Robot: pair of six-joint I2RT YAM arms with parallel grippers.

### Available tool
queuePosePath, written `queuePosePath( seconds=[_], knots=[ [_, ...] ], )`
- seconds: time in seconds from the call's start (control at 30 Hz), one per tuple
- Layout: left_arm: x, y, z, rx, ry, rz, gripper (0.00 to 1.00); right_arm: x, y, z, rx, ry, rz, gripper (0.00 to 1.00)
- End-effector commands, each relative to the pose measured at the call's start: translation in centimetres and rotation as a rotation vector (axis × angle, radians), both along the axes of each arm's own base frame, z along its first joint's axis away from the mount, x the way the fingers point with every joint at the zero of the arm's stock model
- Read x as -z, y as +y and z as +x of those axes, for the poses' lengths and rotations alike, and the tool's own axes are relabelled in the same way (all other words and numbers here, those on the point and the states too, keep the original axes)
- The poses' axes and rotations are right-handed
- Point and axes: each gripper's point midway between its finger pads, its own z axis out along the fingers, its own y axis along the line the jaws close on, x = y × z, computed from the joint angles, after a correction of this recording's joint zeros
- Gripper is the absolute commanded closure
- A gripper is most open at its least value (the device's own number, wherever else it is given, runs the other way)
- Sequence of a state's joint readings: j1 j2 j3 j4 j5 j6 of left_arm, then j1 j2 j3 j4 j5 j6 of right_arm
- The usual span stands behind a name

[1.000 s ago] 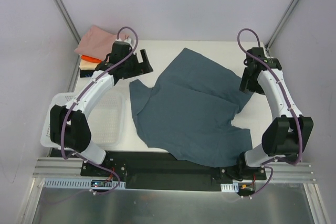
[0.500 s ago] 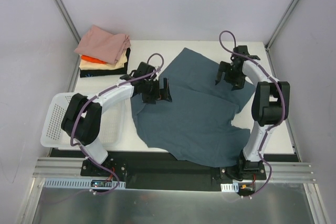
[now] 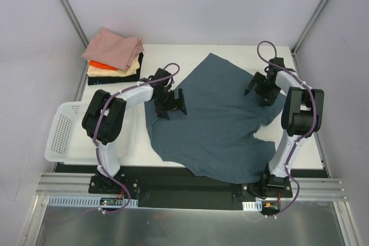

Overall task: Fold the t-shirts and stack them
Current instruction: Flatten the tshirt out

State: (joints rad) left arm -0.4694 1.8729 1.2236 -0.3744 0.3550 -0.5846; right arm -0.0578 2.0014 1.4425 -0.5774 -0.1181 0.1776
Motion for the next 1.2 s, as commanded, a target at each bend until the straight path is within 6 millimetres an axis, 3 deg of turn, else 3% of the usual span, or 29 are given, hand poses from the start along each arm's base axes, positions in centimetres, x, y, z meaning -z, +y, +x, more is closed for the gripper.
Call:
queuePosePath(
  seconds=[0.0,0.03,0.07,0.1,0.13,0.2,0.23,0.27,0.3,0.33,0.37,0.4,0.47,0.57,0.63,0.67,0.7,0.73,0.77,0.8,0.83,0.87,0.9,0.93,1.0,1.03,1.1,1.13,1.17],
  knots=[
    [-0.6,1.1,3.6,-0.047,-0.017,0.042,0.0,0.9,-3.6,-3.9,0.193,0.063,0.005,0.04],
    [0.3,1.2,4.2,-0.055,0.001,0.046,0.01,0.3,-3.8,-4.0,0.238,0.034,0.035,0.04],
    [-0.6,0.7,6.0,-0.061,-0.033,0.032,0.01,1.6,-4.5,-6.2,0.283,0.074,0.058,0.04],
    [-0.5,0.4,6.6,-0.055,-0.035,0.033,0.01,1.6,-4.6,-6.8,0.305,0.066,0.076,0.04],
    [0.8,0.1,7.3,-0.049,-0.018,0.042,0.01,0.9,-4.9,-7.0,0.325,0.03,0.084,0.03],
    [-0.6,-1.2,10.2,-0.034,-0.073,0.015,0.01,1.8,-5.3,-9.9,0.353,0.07,0.068,0.04],
    [1.1,-1.6,10.9,-0.019,-0.05,0.021,0.01,1.0,-5.7,-10.7,0.365,0.044,0.041,0.04],
    [-1.1,-2.8,13.6,-0.009,-0.126,-0.009,0.01,1.0,-5.7,-11.5,0.371,0.04,0.031,0.04],
    [1.2,-3.0,13.9,0.001,-0.073,0.011,0.01,2.1,-5.3,-13.9,0.381,0.08,0.029,0.04],
    [0.9,-4.0,14.5,0.024,-0.064,-0.023,0.01,1.2,-5.2,-14.0,0.402,0.021,0.031,0.04],
    [-2.7,-5.6,17.4,0.046,-0.164,-0.08,0.01,1.1,-4.8,-14.5,0.402,0.006,0.047,0.04],
    [-1.4,-6.1,18.0,0.053,-0.148,-0.085,0.01,2.0,-3.9,-16.2,0.401,0.026,0.07,0.04],
    [-4.4,-7.3,20.4,0.052,-0.244,-0.13,0.01,0.9,-2.7,-16.6,0.381,-0.034,0.12,0.04],
    [-7.3,-7.7,21.7,0.067,-0.346,-0.137,0.01,-0.4,-2.6,-17.8,0.34,-0.072,0.094,0.04],
    [-11.0,-7.5,21.2,0.08,-0.406,-0.148,0.01,-2.6,-3.8,-17.5,0.337,-0.121,0.024,0.04],
    [-10.5,-7.2,20.3,0.096,-0.391,-0.128,0.01,-3.4,-4.4,-17.4,0.329,-0.138,-0.01,0.04],
    [-13.7,-6.9,19.3,0.103,-0.44,-0.128,0.01,-4.3,-5.0,-17.1,0.318,-0.158,-0.052,0.04],
    [-12.0,-6.9,17.3,0.127,-0.389,-0.098,0.01,-5.8,-5.8,-16.8,0.32,-0.187,-0.101,0.04],
    [-12.2,-6.8,16.0,0.143,-0.386,-0.084,0.01,-6.5,-6.6,-16.6,0.329,-0.203,-0.15,0.04],
    [-14.7,-6.6,14.5,0.149,-0.42,-0.086,0.01,-7.0,-6.8,-16.5,0.328,-0.212,-0.167,0.04],
    [-12.0,-7.1,11.4,0.192,-0.345,-0.058,0.01,-7.5,-6.6,-16.0,0.315,-0.228,-0.176,0.04],
    [-11.8,-7.5,10.0,0.207,-0.339,-0.062,0.01,-8.1,-6.5,-15.4,0.306,-0.249,-0.176,0.04],
    [-13.1,-7.9,8.1,0.226,-0.354,-0.077,0.01,-8.3,-6.2,-15.0,0.295,-0.255,-0.171,0.04],
    [-10.1,-8.7,4.4,0.277,-0.272,-0.066,0.01,-8.1,-5.3,-14.2,0.261,-0.254,-0.155,0.04],
    [-10.5,-9.9,1.2,0.294,-0.268,-0.121,0.0,-8.1,-4.5,-12.9,0.222,-0.232,-0.148,0.04],
    [-8.0,-9.5,-1.6,0.316,-0.186,-0.125,0.01,-8.1,-3.4,-12.3,0.157,-0.225,-0.154,0.04],
    [-8.2,-10.8,-4.6,0.331,-0.17,-0.193,0.01,-8.1,-2.3,-10.5,0.084,-0.183,-0.171,0.04],
    [-6.1,-10.0,-6.8,0.334,-0.098,-0.185,0.01,-7.9,-1.4,-10.1,0.036,-0.16,-0.198,0.04],
    [-5.6,-10.3,-8.1,0.311,-0.063,-0.198,0.01,-7.9,-0.7,-9.4,-0.005,-0.149,-0.221,0.04]
  ],
)
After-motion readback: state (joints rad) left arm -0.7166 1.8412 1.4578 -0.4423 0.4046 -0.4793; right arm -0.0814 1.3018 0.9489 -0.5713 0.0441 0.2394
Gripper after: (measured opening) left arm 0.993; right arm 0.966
